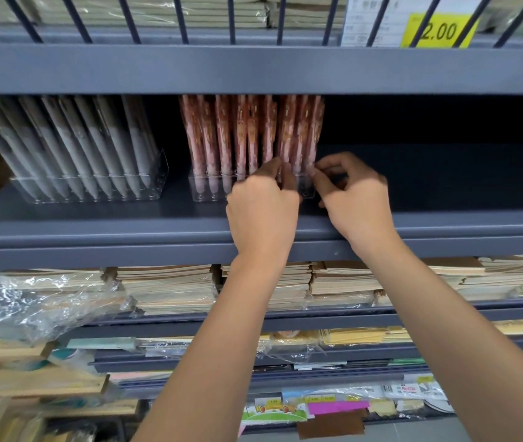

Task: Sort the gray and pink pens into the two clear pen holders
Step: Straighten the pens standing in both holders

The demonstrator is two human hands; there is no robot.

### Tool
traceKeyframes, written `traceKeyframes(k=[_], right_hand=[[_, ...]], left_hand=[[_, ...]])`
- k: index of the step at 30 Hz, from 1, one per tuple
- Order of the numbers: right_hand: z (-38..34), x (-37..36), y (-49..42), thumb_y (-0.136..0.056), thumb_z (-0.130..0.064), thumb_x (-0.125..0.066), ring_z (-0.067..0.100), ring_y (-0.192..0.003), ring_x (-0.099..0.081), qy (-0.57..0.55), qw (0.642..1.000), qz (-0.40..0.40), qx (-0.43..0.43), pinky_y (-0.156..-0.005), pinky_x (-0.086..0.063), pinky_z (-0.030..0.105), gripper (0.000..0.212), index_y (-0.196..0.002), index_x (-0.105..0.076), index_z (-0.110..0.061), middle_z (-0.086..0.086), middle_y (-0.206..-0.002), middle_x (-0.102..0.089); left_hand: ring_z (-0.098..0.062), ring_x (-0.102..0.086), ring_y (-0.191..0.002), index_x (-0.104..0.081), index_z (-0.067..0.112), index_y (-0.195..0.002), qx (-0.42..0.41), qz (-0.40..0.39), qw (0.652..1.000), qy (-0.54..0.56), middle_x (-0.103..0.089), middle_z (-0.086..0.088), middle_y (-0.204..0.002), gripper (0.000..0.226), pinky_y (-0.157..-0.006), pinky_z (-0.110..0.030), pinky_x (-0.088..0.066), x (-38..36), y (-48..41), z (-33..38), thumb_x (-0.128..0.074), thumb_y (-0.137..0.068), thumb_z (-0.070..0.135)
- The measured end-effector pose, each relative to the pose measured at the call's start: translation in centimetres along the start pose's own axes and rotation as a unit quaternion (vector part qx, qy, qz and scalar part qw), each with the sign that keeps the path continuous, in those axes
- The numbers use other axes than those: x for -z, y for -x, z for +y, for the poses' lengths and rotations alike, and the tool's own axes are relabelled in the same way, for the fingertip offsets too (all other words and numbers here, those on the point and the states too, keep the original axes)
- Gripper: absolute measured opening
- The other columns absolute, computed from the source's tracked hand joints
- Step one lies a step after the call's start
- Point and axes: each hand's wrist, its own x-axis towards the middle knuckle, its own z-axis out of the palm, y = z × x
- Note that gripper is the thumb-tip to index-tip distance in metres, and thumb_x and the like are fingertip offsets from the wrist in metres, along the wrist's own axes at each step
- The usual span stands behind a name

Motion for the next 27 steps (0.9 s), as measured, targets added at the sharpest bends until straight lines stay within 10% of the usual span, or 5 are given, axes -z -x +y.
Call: traceKeyframes(k=[27], right_hand=[[0.77, 0.10, -0.24, -0.089, -0.030, -0.069, 0.014, -0.067, -0.066, -0.022, 1.000, -0.007, -0.008, -0.070, -0.058, 0.036, 0.008, -0.093, -0.068, -0.023, -0.011, -0.081, -0.068]], left_hand=[[-0.039, -0.069, -0.066, -0.072, 0.024, -0.106, 0.037, 0.016, 0.997, 0.064, -0.074, -0.012, -0.075, 0.037, -0.067, -0.044, -0.058, 0.19, 0.12, -0.55, -0.051, -0.086, 0.047]])
